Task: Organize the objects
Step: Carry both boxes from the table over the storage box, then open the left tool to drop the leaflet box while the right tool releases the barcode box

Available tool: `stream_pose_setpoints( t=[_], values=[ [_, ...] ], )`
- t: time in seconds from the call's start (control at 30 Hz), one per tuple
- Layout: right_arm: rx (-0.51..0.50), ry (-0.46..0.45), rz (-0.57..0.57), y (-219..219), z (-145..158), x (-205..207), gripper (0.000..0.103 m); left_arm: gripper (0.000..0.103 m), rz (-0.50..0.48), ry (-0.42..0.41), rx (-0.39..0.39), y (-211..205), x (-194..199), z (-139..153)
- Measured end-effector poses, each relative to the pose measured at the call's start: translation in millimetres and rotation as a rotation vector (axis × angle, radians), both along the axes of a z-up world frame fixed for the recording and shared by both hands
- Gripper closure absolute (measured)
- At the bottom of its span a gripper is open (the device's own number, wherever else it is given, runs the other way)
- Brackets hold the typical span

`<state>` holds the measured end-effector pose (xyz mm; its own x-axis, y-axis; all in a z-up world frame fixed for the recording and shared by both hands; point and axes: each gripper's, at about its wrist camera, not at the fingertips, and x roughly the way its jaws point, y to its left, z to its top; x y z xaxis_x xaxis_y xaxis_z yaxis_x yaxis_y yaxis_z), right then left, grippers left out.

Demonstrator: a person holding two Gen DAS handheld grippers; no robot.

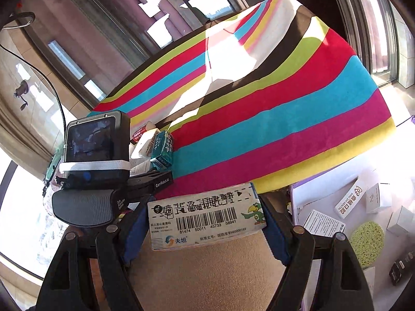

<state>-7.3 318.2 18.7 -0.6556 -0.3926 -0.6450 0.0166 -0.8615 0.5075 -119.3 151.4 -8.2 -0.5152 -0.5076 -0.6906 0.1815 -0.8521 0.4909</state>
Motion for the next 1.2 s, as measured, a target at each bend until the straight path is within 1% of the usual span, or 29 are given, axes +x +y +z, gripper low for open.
stream_pose_setpoints(
  t=[0.17, 0.3, 0.37, 0.5, 0.57, 0.67, 0.77, 0.93, 1.0, 1.13, 1.2],
  values=[
    [0.015, 0.001, -0.025, 0, -2, 11, 0.024, 0.017, -0.015, 0.081, 0.086, -9, 16, 18],
    [0.004, -0.002, -0.046, 5, -3, 18, 0.024, 0.017, -0.028, 0.134, 0.182, -19, 28, 32],
    [0.01, 0.0, -0.05, 6, -2, 22, 0.024, 0.017, -0.039, 0.157, 0.242, -24, 36, 38],
    [0.018, -0.012, -0.065, 10, -3, 32, 0.024, 0.017, -0.066, 0.194, 0.319, -27, 52, 48],
    [0.025, -0.021, -0.074, 14, -4, 37, 0.024, 0.017, -0.118, 0.193, 0.361, -21, 59, 51],
    [0.037, -0.035, -0.095, 20, -5, 45, 0.024, 0.017, -0.201, 0.187, 0.405, -7, 70, 54],
    [0.049, -0.048, -0.124, 30, -7, 55, 0.024, 0.017, -0.279, 0.17, 0.47, 6, 80, 57],
    [0.08, -0.081, -0.177, 52, -12, 76, 0.024, 0.017, -0.416, 0.103, 0.57, 33, 92, 54],
    [0.09, -0.093, -0.203, 62, -15, 85, 0.024, 0.017, -0.47, 0.084, 0.598, 46, 100, 54],
    [0.114, -0.114, -0.259, 82, -20, 102, 0.024, 0.017, -0.622, 0.042, 0.654, 77, 119, 54],
    [0.13, -0.127, -0.291, 93, -22, 109, 0.024, 0.017, -0.71, 0.007, 0.69, 93, 130, 53]
  ],
)
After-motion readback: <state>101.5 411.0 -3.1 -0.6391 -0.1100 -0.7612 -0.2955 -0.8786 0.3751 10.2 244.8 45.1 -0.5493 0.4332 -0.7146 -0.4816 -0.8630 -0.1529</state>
